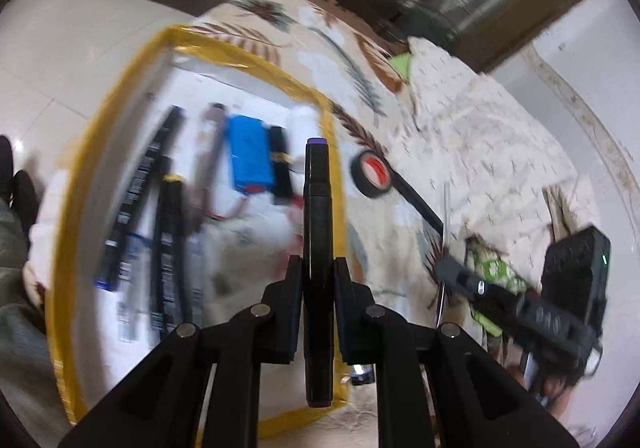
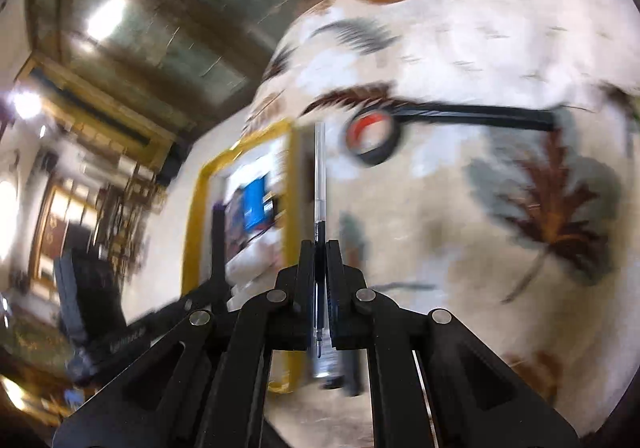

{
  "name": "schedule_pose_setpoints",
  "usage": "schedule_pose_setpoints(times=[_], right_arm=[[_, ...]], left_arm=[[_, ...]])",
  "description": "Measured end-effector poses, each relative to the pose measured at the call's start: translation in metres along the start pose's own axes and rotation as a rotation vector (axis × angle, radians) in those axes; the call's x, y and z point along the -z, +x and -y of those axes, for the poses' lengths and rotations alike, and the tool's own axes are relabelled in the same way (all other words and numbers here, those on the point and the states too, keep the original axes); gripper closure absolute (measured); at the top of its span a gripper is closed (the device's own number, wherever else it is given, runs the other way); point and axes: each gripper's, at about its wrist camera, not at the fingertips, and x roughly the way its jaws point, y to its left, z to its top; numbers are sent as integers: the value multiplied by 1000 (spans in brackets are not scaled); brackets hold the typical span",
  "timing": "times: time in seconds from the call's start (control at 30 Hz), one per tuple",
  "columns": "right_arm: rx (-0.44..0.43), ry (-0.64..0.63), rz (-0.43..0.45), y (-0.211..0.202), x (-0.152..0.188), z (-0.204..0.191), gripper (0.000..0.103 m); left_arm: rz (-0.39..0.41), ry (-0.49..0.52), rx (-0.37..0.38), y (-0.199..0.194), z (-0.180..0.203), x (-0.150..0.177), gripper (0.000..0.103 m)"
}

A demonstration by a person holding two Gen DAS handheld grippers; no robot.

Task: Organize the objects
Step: 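Carry the clear pen and black marker over the tray and open both tools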

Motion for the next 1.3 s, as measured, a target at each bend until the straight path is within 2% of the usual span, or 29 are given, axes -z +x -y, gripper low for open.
schedule_pose_setpoints(times=[0.2, 0.37, 0.5, 0.63, 0.83, 0.97, 1.13, 1.3], right_arm=[[-44, -93, -92, 31, 20, -39, 98], [-42, -124, -148, 55, 27, -47, 98], [0, -156, -176, 72, 27, -50, 98], [73, -185, -181, 84, 22, -53, 98], [206, -280, -181, 97, 23, -70, 98], [271, -290, -200, 107, 23, -71, 98], [303, -281, -220, 114, 23, -71, 98], [284, -261, -225, 116, 23, -68, 98]], left_arm=[[25, -60, -27, -13, -29, -9, 90], [8, -82, -66, -13, -46, -12, 90], [-25, -82, -81, -6, -50, -12, 90], [-28, -49, -126, -5, -47, -11, 90], [-78, -29, -159, -3, -54, -11, 90], [-95, -23, -191, -1, -55, -10, 90], [-105, -18, -201, -1, -56, -11, 89], [-106, 4, -224, 1, -54, -9, 89]])
